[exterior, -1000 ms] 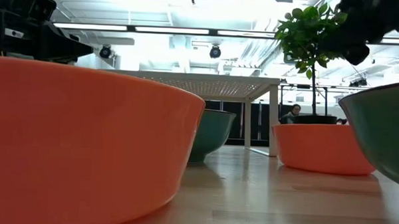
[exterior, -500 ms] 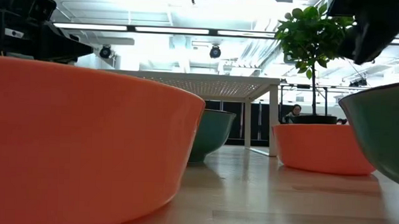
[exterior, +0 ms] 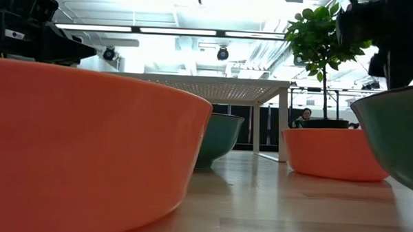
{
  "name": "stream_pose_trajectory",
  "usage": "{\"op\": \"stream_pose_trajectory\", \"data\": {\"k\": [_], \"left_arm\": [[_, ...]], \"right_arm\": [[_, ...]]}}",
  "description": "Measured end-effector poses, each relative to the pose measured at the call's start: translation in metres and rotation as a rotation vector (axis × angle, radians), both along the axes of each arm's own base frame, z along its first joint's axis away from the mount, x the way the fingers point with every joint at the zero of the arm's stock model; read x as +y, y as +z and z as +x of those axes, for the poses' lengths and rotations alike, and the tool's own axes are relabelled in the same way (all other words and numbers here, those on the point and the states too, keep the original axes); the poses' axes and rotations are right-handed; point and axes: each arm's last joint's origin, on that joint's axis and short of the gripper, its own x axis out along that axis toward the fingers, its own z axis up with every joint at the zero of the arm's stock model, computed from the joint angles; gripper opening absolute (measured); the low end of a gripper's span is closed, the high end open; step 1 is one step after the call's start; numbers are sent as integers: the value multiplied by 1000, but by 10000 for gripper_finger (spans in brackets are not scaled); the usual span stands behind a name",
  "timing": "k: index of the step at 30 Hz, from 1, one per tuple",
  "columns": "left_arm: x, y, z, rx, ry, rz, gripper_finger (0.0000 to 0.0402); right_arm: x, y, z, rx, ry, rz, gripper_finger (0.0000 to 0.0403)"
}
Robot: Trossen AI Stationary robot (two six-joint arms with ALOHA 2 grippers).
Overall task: Pick & Place Mini bowls
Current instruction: Put the top right orange bowl on the shelf
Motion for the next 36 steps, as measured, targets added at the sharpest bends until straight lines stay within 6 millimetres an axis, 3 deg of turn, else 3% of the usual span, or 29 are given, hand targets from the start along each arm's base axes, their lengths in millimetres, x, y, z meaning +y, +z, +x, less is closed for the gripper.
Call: {"op": "stream_pose_trajectory", "data": {"k": [7,12,25,36], "left_arm": [[0,0,0,0,0,0,0],[0,0,0,0,-1,0,0],[0,0,0,0,0,0,0],[0,0,0,0,0,0,0]], "right_arm": [[4,-13,8,91,-137,53,128],[4,-21,20,79,-225,68,163],[-12,-45,42,114,-301,26,170],[-10,-58,54,83,-270,-2,170]]}}
